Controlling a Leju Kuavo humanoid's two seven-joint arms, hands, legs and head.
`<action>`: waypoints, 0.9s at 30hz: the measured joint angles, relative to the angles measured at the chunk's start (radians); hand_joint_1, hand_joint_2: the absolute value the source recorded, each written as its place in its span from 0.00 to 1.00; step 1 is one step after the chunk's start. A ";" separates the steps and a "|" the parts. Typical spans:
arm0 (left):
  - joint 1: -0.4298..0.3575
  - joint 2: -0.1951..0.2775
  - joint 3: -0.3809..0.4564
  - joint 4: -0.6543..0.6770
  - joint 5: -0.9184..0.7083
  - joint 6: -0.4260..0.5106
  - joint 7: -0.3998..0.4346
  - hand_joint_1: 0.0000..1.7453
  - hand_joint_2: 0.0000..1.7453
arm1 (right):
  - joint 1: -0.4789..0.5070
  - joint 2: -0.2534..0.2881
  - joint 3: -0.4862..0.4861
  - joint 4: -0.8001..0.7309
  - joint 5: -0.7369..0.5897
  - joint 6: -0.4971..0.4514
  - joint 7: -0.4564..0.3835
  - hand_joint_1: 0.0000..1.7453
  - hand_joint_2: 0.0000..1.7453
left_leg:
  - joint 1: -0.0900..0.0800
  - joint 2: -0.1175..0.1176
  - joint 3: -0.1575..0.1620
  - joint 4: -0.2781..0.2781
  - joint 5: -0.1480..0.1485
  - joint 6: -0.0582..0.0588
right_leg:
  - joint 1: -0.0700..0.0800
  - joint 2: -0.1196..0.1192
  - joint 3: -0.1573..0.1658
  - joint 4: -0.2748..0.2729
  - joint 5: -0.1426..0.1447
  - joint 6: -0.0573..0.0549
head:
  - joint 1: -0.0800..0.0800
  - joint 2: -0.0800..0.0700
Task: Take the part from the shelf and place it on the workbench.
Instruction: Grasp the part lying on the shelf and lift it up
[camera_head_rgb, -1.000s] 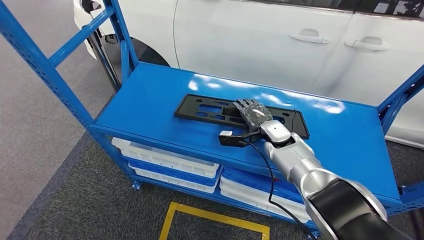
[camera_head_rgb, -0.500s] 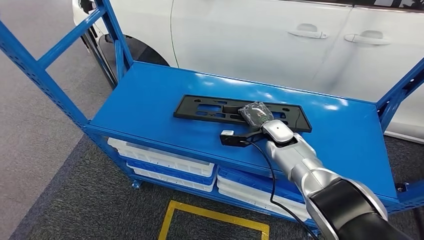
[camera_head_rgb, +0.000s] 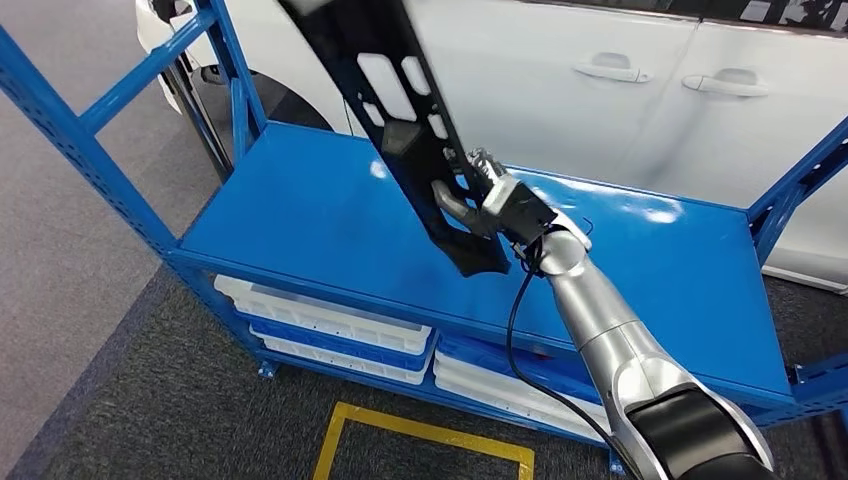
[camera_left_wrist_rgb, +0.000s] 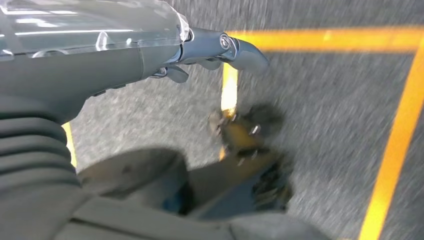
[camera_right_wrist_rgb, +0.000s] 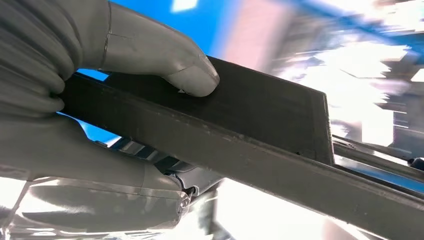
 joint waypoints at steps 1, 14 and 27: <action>-0.001 0.000 0.001 0.000 0.008 -0.003 -0.015 0.00 0.75 | 0.016 -0.004 -0.007 -0.054 -0.068 0.037 -0.001 0.81 1.00 | 0.001 0.000 0.001 -0.004 0.003 0.005 | -0.001 -0.001 -0.020 0.043 -0.026 0.004 | 0.000 0.000; 0.023 -0.001 0.033 0.000 0.062 0.023 -0.061 0.00 1.00 | 0.332 -0.052 0.084 -0.375 -0.322 0.197 -0.044 0.81 1.00 | -0.007 0.000 0.002 0.007 -0.018 -0.020 | 0.001 -0.009 0.009 -0.036 0.027 -0.022 | 0.000 0.000; 0.024 0.000 0.069 0.000 0.095 0.073 0.054 0.00 1.00 | 0.460 -0.127 0.161 -0.487 -0.375 0.176 0.009 0.81 1.00 | -0.011 0.000 0.016 0.006 -0.018 -0.016 | 0.002 -0.008 0.013 -0.035 0.033 -0.020 | 0.000 0.000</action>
